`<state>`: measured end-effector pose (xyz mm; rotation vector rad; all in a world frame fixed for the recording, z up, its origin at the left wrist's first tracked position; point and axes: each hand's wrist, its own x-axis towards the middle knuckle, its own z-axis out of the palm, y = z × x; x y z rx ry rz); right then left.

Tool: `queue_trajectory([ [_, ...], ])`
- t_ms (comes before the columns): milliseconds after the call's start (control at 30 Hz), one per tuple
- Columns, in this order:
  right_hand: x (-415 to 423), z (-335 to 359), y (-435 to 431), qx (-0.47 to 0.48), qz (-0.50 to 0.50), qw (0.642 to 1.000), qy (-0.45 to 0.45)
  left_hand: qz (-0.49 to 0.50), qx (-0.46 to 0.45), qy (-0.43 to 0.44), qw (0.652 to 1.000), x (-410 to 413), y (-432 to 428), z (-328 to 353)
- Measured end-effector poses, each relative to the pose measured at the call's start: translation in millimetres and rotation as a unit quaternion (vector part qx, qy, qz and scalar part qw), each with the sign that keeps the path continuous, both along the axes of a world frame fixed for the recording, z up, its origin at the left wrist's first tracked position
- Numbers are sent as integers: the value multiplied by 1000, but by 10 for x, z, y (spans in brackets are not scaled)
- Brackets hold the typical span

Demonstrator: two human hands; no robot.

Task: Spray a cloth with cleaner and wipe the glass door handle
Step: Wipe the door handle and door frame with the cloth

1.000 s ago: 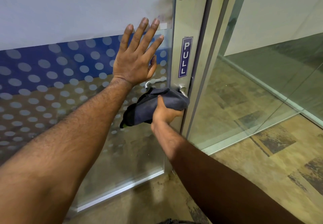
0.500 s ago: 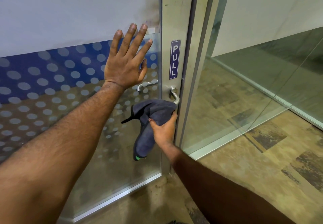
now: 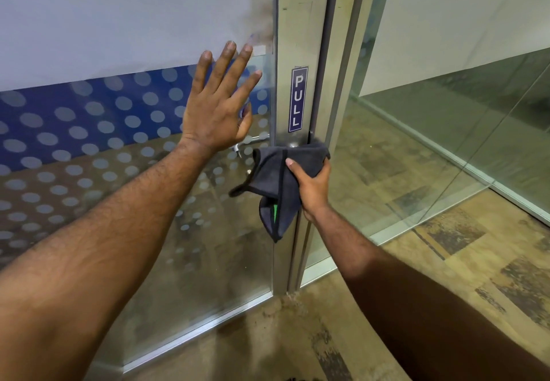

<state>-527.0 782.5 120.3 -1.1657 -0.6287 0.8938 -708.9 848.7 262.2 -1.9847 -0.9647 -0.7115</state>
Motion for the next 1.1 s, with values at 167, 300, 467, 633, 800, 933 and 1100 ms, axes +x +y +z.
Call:
queue_trajectory([
  [167, -270, 30, 27, -16, -23, 999, -33, -19, -36, -7, 999, -10, -148, -183],
  [300, -642, -60, -93, -73, -21, 997, 22, -38, -75, -12, 996, -83, -263, -291],
  [467, -878, -218, -209, -126, 67, 990, 16, -71, -121, -23, 990, -243, -406, -455],
  [633, -726, -364, -466, -110, 100, 987, -62, -95, -184, -42, 977, -366, -576, -705],
  [800, -510, -562, -813, -137, 118, 978, -101, -135, -278, -71, 948, -352, -875, -1069],
  [933, -359, -653, -1098, -139, 123, 980, -70, -166, -379, -133, 901, -250, -1125, -1374],
  [1100, -175, -669, -1405, -105, 122, 986, -44, -163, -541, -212, 798, -3, -1357, -1584],
])
